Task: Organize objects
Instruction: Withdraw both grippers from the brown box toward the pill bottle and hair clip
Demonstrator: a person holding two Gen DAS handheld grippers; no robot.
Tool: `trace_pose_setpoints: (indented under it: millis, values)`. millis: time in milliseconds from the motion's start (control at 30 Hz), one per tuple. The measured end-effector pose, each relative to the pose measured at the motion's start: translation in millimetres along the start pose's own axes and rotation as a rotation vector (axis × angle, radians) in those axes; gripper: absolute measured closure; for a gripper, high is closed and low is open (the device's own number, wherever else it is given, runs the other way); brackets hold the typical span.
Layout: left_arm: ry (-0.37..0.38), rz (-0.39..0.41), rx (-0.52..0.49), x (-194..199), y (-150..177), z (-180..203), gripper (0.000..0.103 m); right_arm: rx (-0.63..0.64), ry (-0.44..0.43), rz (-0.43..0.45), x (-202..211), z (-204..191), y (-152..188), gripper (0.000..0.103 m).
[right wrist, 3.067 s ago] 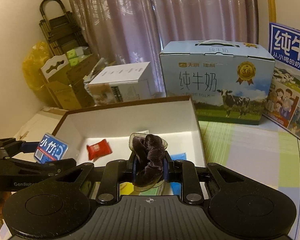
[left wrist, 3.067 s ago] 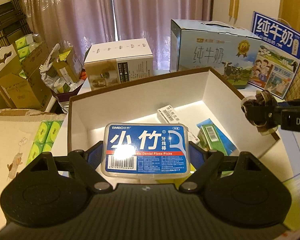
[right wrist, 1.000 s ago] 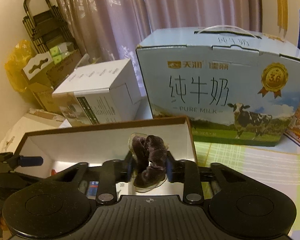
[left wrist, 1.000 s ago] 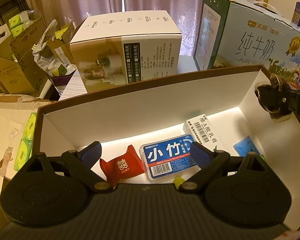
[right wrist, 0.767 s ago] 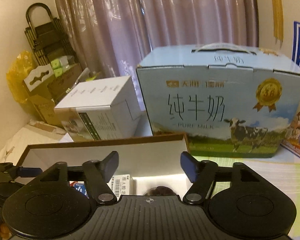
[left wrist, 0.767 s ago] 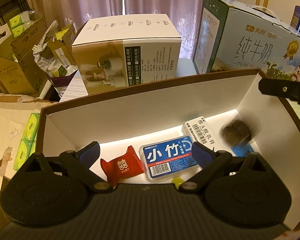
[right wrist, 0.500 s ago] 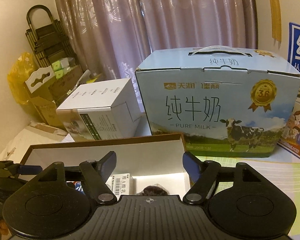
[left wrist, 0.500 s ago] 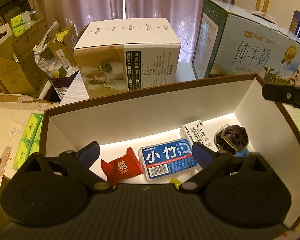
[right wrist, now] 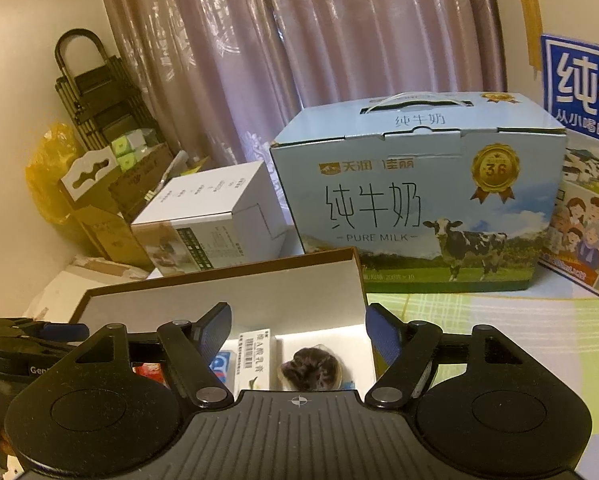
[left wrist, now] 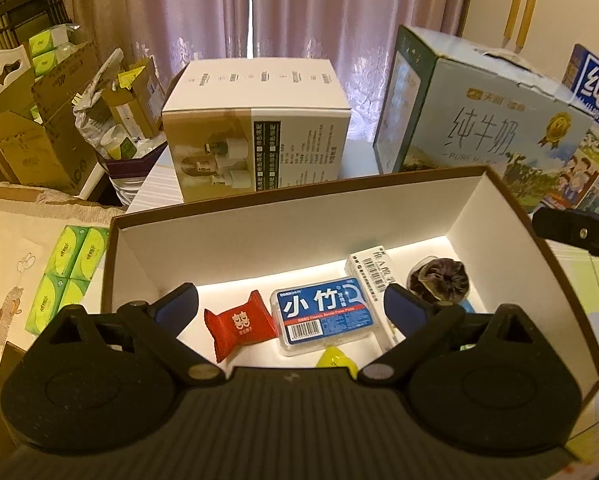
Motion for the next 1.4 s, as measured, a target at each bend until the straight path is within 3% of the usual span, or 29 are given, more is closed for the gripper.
trace_pose_setpoints:
  millis: [633, 1400]
  values:
    - [0.03, 0.071, 0.008, 99, 40, 10, 0.005, -0.053, -0.032, 0.031, 95, -30, 36, 0.031]
    - [0.057, 0.022, 0.032, 170, 138, 21, 0.005, -0.083, -0.046, -0.041, 168, -61, 108, 0.031]
Point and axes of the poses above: each gripper's, at about its wrist camera, not at the fingertips, and x roughly against the way its jaws point, z to its right, y to its underside, the point moved 4 cm from there along -x, roughly the way its jaws point, and after that the axes turned 4 degrees about x, right-handed, at the moved point
